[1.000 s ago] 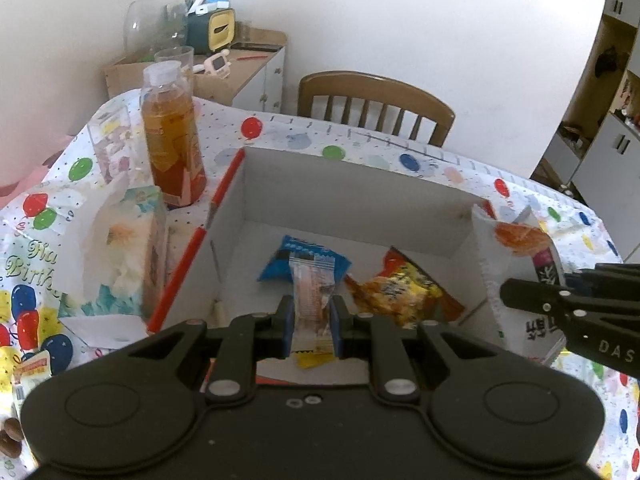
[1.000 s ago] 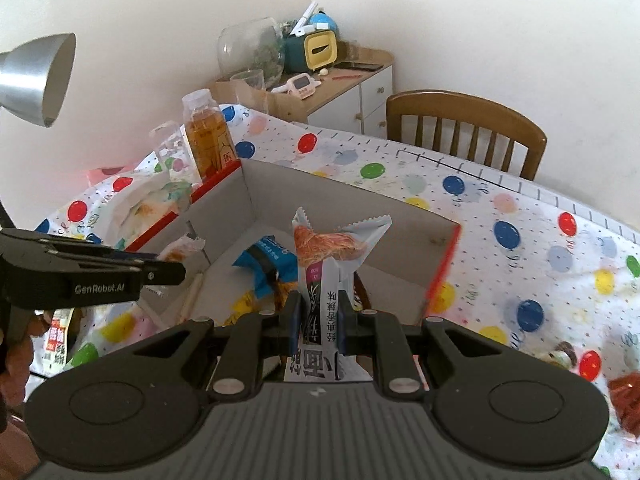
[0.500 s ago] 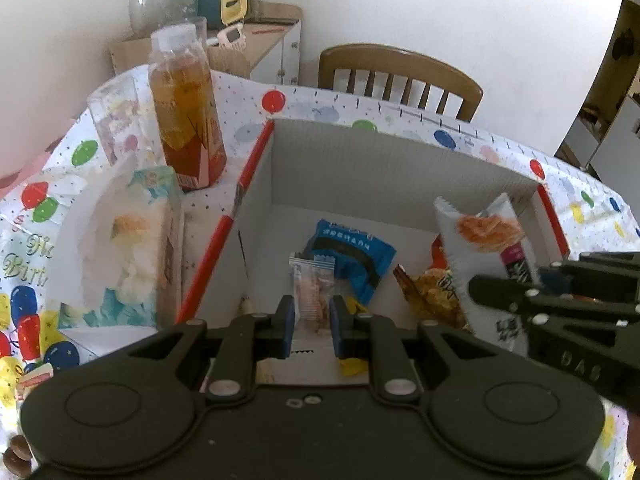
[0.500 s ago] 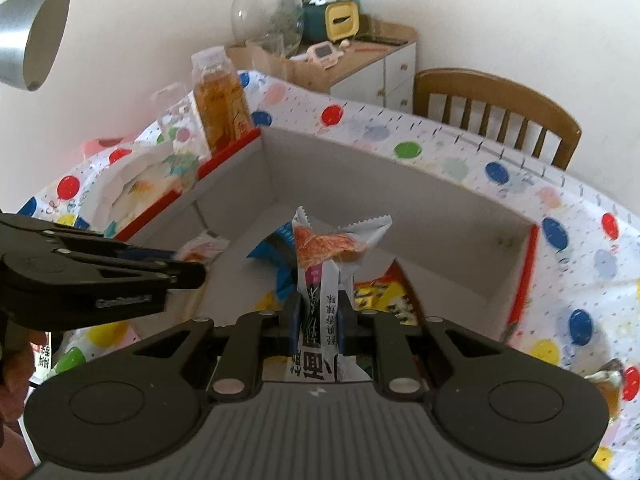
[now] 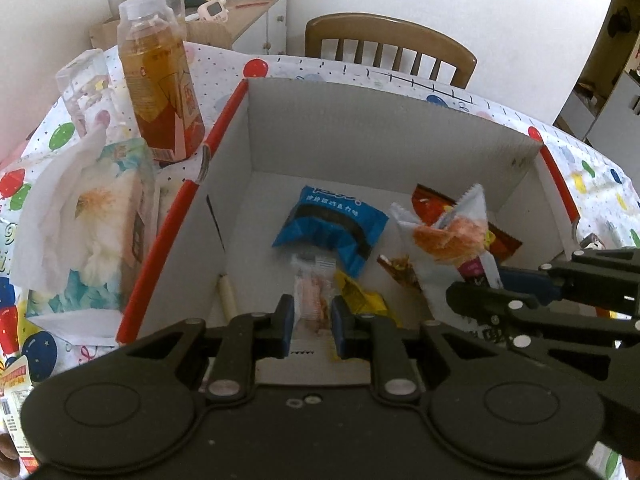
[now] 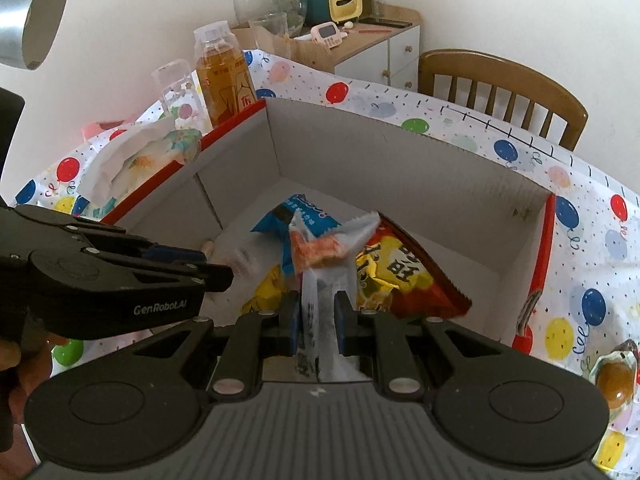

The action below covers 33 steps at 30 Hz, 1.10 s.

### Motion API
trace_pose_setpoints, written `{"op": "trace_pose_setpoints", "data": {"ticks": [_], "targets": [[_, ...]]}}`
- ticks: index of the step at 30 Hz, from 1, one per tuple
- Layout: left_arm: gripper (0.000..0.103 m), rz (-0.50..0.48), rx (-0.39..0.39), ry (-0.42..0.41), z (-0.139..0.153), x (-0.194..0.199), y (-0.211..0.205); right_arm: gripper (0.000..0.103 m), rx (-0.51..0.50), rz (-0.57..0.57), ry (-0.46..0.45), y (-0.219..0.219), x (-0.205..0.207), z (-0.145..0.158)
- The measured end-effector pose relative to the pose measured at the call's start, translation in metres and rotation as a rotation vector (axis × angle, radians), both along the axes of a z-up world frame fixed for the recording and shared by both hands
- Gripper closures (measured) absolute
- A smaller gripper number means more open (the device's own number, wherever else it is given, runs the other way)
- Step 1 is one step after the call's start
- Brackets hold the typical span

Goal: Organize snacks
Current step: 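Open the left gripper to drop the candy while the right releases the white packet, then withdraw both open tools from the box toward the remaining snacks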

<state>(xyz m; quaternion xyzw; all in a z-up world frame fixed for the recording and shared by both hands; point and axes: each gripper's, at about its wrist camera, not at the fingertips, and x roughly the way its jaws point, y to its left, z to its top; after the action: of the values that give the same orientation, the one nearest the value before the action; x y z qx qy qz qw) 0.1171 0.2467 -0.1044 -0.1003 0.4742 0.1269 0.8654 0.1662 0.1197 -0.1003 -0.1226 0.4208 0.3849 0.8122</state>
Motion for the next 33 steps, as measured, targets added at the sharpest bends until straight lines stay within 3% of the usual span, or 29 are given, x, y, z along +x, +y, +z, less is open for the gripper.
{"op": "trace_pose_setpoints", "data": {"ticks": [8, 13, 20, 23, 24, 25, 27, 33], "targets": [[0.072, -0.006, 0.006, -0.006, 0.003, 0.000, -0.003, 0.086, 0.030, -0.016, 0.015, -0.009, 0.000, 0.006], [0.046, -0.004, 0.021, -0.034, 0.010, -0.005, -0.007, 0.085, 0.061, -0.024, 0.022, -0.018, -0.002, 0.014], [0.037, -0.010, 0.038, -0.067, 0.024, -0.010, -0.012, 0.085, 0.098, -0.018, -0.013, -0.036, -0.009, 0.033], [0.035, -0.019, 0.052, -0.080, 0.030, -0.014, -0.015, 0.072, 0.116, -0.024, -0.040, -0.046, -0.014, 0.042], [0.034, -0.021, 0.054, -0.085, 0.032, -0.014, -0.017, 0.063, 0.124, -0.028, -0.043, -0.050, -0.015, 0.044], [0.032, -0.023, 0.054, -0.090, 0.035, -0.015, -0.018, 0.046, 0.133, -0.033, -0.045, -0.054, -0.016, 0.047], [0.030, -0.030, 0.054, -0.104, 0.040, -0.017, -0.022, 0.031, 0.153, -0.046, -0.056, -0.062, -0.018, 0.053], [0.023, -0.059, 0.058, -0.137, 0.056, -0.023, -0.038, 0.031, 0.190, -0.060, -0.081, -0.086, -0.025, 0.070]]}}
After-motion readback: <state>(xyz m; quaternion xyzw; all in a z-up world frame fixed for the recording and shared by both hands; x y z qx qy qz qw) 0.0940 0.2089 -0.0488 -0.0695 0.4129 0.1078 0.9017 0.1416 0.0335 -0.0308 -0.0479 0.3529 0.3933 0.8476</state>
